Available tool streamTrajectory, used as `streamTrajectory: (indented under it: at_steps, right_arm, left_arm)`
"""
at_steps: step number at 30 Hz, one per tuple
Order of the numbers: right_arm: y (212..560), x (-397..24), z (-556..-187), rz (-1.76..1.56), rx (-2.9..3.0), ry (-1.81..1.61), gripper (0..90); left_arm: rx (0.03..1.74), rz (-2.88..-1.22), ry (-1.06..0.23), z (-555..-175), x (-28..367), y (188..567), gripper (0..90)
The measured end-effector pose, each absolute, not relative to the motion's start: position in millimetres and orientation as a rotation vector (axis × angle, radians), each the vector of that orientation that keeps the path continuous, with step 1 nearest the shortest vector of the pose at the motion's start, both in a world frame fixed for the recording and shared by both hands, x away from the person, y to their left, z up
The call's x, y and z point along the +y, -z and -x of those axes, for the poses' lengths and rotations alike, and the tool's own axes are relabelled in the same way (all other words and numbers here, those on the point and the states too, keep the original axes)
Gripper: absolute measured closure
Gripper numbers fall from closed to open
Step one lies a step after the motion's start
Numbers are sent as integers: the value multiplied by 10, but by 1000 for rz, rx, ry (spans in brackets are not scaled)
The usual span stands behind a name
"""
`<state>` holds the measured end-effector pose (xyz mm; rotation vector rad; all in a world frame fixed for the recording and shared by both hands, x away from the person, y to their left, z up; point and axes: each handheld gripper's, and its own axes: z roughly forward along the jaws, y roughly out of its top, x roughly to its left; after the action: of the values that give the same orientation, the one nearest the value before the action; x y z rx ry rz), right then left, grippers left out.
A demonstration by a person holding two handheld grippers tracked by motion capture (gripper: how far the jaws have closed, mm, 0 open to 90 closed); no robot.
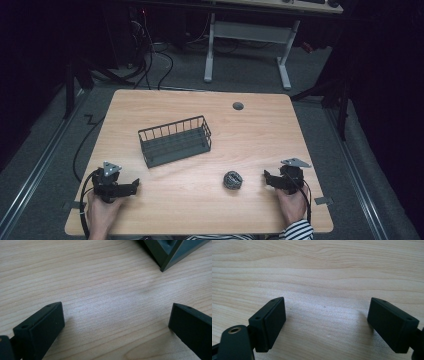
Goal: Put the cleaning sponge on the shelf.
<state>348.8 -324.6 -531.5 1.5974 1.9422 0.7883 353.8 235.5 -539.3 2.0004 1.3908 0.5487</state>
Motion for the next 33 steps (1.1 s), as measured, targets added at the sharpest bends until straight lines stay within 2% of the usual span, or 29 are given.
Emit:
streamTrajectory:
  at_steps: [6,10,15,24,33]
  right_arm:
    - [5315,-3247,-3487,-1595,1943,-788,155]
    - [5313,-3249,-3485,-1601,1941,-790,168]
    - [5314,-3243,-3481,-1588,1942,-795,188]
    - [5314,-3240,-3482,-1587,1939,-794,192]
    - [5313,-3236,-3482,-1587,1938,-795,202]
  left_arm:
    - [1374,-2007,-546,-3543,2360,5393,7]
    - [1362,-1987,-550,-3535,2391,5385,75]
    - [1343,-1964,-479,-3546,2416,5348,148]
    - [1279,-1941,-412,-3551,2392,5205,171]
    - [1232,-1896,-362,-3554,2391,4874,186]
